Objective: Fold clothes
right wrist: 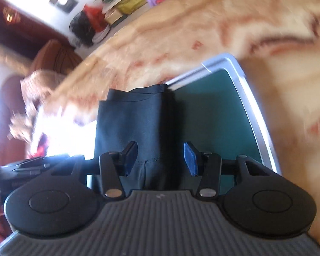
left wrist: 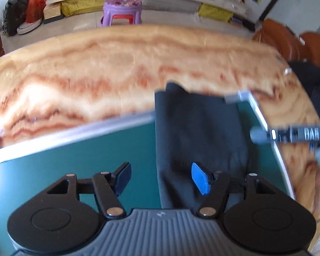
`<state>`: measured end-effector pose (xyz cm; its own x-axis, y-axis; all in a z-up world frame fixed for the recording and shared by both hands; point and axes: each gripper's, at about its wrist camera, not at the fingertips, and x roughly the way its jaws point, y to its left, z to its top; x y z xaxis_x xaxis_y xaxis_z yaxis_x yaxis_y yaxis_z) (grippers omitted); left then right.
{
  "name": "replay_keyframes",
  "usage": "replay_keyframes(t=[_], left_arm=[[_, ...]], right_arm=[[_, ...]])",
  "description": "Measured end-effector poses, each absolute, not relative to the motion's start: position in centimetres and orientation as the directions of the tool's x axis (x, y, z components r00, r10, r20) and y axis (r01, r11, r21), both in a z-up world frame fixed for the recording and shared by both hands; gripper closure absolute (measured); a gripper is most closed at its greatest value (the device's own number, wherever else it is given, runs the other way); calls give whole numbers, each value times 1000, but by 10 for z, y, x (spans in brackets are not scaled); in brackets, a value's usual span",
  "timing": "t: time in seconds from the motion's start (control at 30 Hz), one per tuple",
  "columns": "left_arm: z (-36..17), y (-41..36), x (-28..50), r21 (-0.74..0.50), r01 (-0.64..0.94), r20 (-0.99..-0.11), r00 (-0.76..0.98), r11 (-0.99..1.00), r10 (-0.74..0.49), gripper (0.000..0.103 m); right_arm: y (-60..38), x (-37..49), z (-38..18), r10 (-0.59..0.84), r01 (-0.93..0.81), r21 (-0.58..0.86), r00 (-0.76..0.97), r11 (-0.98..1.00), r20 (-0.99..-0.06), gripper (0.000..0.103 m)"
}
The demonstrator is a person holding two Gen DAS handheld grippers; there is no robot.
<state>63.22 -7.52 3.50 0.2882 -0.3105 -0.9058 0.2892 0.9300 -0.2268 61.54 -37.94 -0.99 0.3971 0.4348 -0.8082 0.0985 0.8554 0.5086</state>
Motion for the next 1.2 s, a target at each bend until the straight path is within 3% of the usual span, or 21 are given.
replay_keyframes(t=[0.27,0.3,0.33,0.37,0.43,0.53,0.6,0.7,0.8,1.0,1.2], left_arm=[[12,-57,565,-242,212,-939,194,947,-284,34],[11,-54,559,-250,203,-938,190,947,-289,34],[11,-51,553,-258,193,-937,187,947,-294,34],[11,-48,548,-265,184,-937,184,946,-298,34],[12,-42,536,-278,169,-935,180,945,-307,34],[16,-36,517,-302,166,-931,162,939,-328,34],[20,-33,502,-301,183,-932,153,936,-329,34],[28,-31,480,-298,204,-934,137,932,-329,34],[32,-25,457,-318,206,-932,110,925,-345,34],[29,-15,425,-371,174,-917,86,912,-390,34],[20,-14,406,-379,177,-908,121,908,-402,37]], right_arm=[[-353,634,-8,358,-16,389,430,921,-829,48],[-353,634,-9,352,-21,382,438,924,-827,55],[-353,633,-9,345,-27,372,446,928,-826,68],[-352,631,-10,336,-38,358,447,933,-829,94],[-353,631,-11,340,-29,364,431,931,-836,96],[-354,630,-14,347,-16,373,408,928,-844,96],[-355,630,-15,351,-7,379,392,925,-850,80],[-358,614,-12,393,-14,420,382,908,-836,77],[-365,560,-5,495,-24,515,317,857,-809,65],[-349,434,-5,558,1,565,150,825,-816,64],[-336,367,-16,562,112,584,175,804,-808,64]])
